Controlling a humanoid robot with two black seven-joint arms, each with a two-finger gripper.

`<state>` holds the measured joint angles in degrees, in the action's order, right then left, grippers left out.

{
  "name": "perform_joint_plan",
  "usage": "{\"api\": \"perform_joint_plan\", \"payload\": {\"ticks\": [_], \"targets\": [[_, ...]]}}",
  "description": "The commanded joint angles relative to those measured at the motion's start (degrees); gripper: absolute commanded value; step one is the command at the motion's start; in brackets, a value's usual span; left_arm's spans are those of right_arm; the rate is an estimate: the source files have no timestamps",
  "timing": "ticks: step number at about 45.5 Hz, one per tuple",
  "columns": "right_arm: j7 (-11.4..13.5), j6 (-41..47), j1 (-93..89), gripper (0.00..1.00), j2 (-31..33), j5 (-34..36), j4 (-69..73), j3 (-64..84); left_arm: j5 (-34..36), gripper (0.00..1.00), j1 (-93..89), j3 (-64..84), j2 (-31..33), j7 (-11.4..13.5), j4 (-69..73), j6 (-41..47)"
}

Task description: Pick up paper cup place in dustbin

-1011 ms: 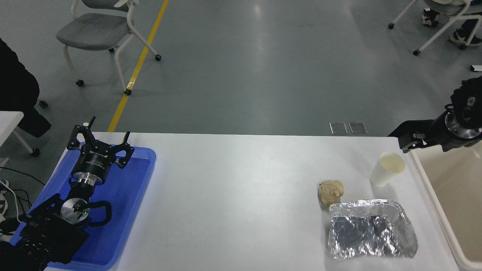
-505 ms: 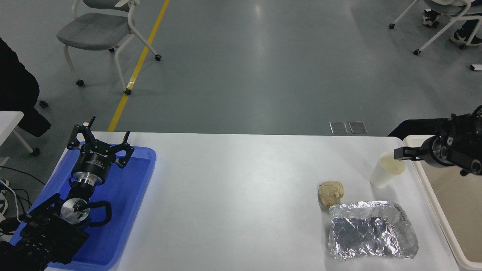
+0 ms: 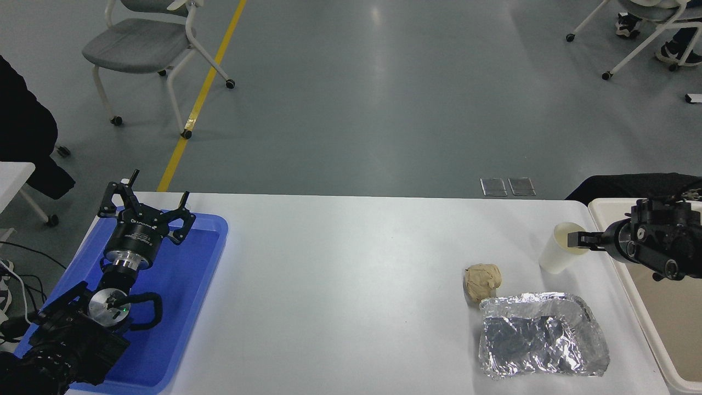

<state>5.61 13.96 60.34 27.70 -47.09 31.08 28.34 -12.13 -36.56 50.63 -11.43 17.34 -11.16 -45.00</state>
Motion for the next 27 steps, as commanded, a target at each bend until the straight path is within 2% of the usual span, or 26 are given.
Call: {"api": "perform_joint_plan", "payload": {"ticks": [1,19,27], "targets": [[0.01,-0.87,-1.19,0.01,-0.80,0.34,-0.23,-1.53,0.00,1.00,0.00,0.00,0.00,0.06,0.00,0.00],[-0.69,-0.08,1.18,0.00,-0.98,0.42,1.00,-2.32,0.00,1.00,0.00,0.00,0.00,-0.02,-0.18,0.00],[-0.78,5.10,7.85,0.00,1.12,0.25,4.59,-1.53,0.00,1.00,0.00,0.00,0.00,-0.02,0.00,0.00]]}}
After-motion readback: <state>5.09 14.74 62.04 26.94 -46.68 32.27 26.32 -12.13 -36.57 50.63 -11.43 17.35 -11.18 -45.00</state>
